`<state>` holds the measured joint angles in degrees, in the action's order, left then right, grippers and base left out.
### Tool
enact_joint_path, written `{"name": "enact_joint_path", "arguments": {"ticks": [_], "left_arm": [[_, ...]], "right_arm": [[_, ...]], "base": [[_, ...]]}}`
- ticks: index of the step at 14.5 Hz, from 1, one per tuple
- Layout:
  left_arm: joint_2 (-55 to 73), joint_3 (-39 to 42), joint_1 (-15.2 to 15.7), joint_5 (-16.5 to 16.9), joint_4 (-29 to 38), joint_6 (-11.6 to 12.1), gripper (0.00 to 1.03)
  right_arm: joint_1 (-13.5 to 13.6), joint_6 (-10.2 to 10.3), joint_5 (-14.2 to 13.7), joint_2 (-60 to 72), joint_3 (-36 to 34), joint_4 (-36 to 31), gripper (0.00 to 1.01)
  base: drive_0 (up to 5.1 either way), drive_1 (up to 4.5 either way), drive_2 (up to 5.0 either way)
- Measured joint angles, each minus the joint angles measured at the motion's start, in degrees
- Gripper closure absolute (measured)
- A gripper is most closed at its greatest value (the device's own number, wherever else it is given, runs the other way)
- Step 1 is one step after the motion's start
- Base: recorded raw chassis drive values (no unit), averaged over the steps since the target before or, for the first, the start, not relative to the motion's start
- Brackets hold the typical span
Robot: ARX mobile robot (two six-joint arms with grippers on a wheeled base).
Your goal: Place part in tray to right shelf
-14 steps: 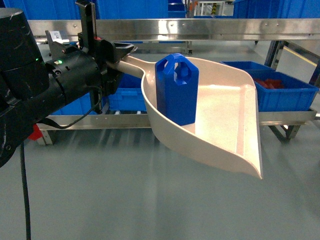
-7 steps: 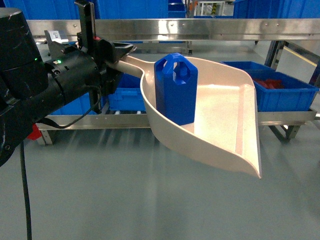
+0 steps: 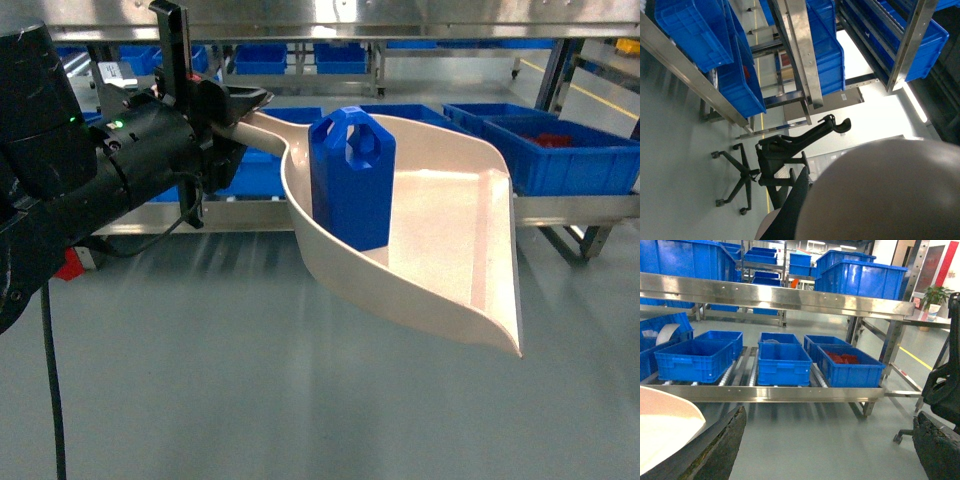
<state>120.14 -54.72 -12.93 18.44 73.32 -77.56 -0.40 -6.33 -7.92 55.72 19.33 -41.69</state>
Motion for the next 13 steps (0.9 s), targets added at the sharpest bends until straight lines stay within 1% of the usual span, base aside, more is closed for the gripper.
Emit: {"name": "enact_joint_path", "arguments": {"ticks": [13], "left_arm": [[-0.02,0.02,0.00,0.00,-0.04,-0.02,0.90]], "right_arm": [[0.00,-0.02,0.02,0.02,0.00,0.04,0.03]], "base": [[0.0,0.00,0.0]]}}
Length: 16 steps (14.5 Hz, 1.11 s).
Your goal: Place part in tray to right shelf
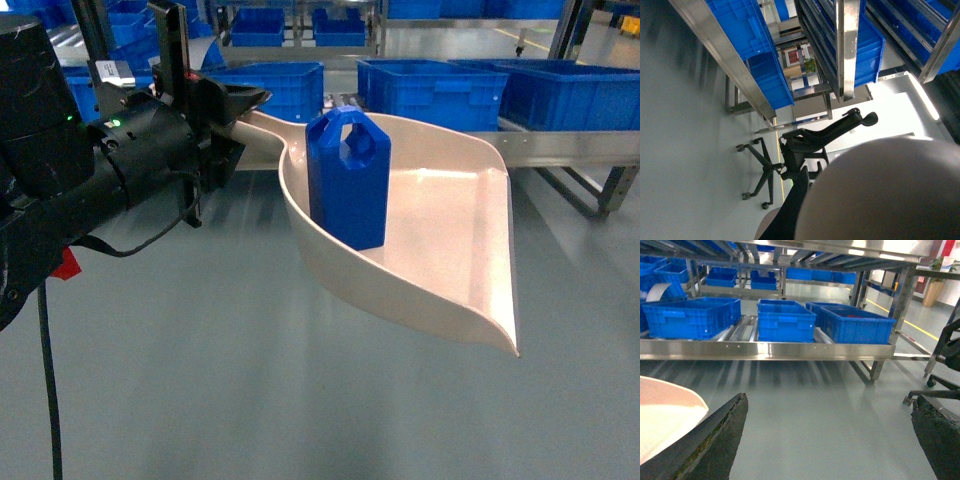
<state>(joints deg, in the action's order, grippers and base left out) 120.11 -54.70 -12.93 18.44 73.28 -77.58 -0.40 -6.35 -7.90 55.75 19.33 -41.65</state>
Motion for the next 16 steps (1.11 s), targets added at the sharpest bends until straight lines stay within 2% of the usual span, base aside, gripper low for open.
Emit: {"name": "enact_joint_path", "arguments": {"ticks": [10,12,16], "left_arm": [[0.02,0.09,0.00,0.00,-0.02,0.02,0.90],[0.02,0.09,0.04,0.00,0.17,0.00,0.90],[0.02,0.09,-0.37,0.07,0.02,0.00,0.90]], "right_arm": [[0.00,0.02,0.00,0.02,-0.02,0.04,0.03],[0.02,0.02,0.09,-0.13,0.00,-0.24,0.03],[-0.04,0.00,0.00,-0.24,-0.02,0.15,0.03]], "base": [[0.0,0.00,0.0],[2.8,2.14,-5.0],[0.1,3.99,-3.7]]}}
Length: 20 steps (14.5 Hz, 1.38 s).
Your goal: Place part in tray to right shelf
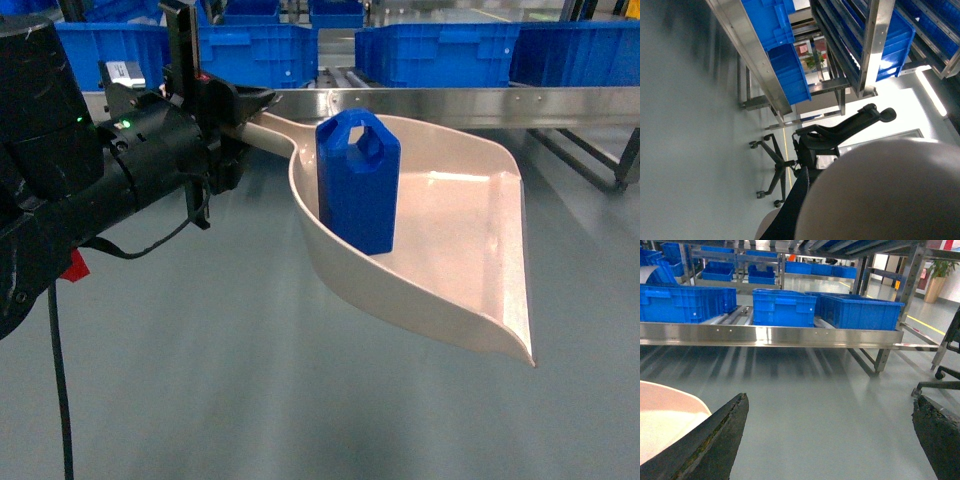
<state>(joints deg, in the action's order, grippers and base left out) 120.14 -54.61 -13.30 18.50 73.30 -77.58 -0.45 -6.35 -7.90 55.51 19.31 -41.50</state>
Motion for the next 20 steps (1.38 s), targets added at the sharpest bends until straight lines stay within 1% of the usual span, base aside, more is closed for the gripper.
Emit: {"name": "enact_joint_path", "arguments": {"ticks": [5,7,12,15,18,20], "left_arm": [[0.00,0.00,0.15,-0.02,0.02,0.02,0.90],[0.00,0.00,0.87,-0.46,0.02,0.00,0.90],[0.00,-0.02,-0.17,0.20,0.02,0.02,0.90],[0.00,-0.02,0.98,-0.48,-0.07,0.02,0.90],[0.00,-0.02,-0.13,0.07,-0.17,0.00,0.90],[0.00,-0.02,0.17,-0.04,0.13,0.02,0.90]], "right_arm": [[0.02,0.02,0.00,0.00,0.00,-0.09,0.03],[0.04,0.02,0.02,0.02,0.00,-0.15,0.03],[0.02,0.00,0.00,-0.07,0.02,-0.04,0.03],[0.04,0.02,0.04,0.02,0.02,-0.17,0.03],[0.02,0.02,0.02,0.02,0.02,-0.13,0.03],[0.07,0.02,0.02,0.02,0.02,-0.09,0.03]], "base": [[1.1,4.98,-2.8],[-0.3,3.55,-4.2],[0.4,4.30,-3.4],[-0.1,3.75,-4.0],[0.6,4.50,-3.2],[0.5,4.39,-3.3]]}}
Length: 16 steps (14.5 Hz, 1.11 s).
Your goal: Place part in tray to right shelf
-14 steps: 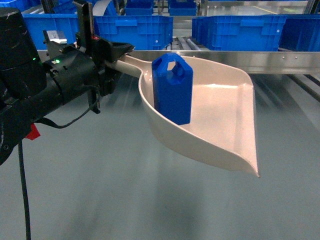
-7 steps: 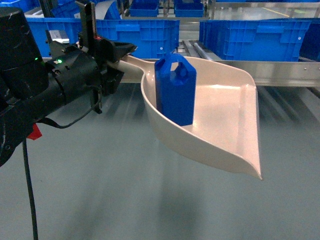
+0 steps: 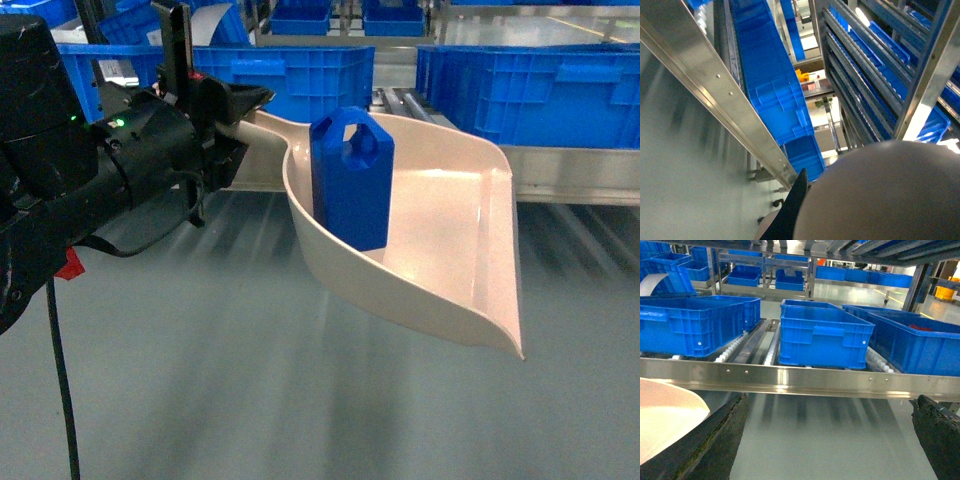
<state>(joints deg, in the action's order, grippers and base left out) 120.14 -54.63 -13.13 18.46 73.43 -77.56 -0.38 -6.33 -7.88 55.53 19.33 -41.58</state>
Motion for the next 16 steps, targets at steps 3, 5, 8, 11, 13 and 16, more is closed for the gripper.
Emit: {"name": "enact_joint_path", "arguments": {"ticks": [3,5,8,11,13,16], "left_arm": [[0.00,0.00,0.77,-0.39,-0.11,0.00,0.90],[0.00,0.00,0.33,-0.17,-0.02,-0.02,0.90],[0.00,0.00,0.20,-0.20,-0.15,0.02,0.90],[0.00,0.00,-0.17,0.02,-0.17,0.00,0.90],[0.00,0.00,-0.02,0.02,-0.33,0.00,0.90],[0.00,0.00,0.20,-0.02,-0.13,0.00,0.90]], "right_arm": [[-0.02,0.00,0.04,-0.02,0.00,-0.04,0.03],[0.00,0.00,0.02,-0.02,0.00,-0.09,0.03],[-0.02,0.00,0.02,-0.09,-0.02,0.07,0.03],[-0.04,-0.02,0.00,-0.09,0.00,-0.07,0.03],[-0.04,0.00,0.00,-0.09,0.00,-0.02,0.03],[-0.02,0.00,0.00,-0.09,0.00,-0.15,0.03]], "base": [[1.6,2.75,-4.7],[2.5,2.22,-5.2],[3.0,1.97,-4.9],[0.1,4.22,-4.0],[0.3,4.58,-4.0],[0.1,4.39,-4.2]]}}
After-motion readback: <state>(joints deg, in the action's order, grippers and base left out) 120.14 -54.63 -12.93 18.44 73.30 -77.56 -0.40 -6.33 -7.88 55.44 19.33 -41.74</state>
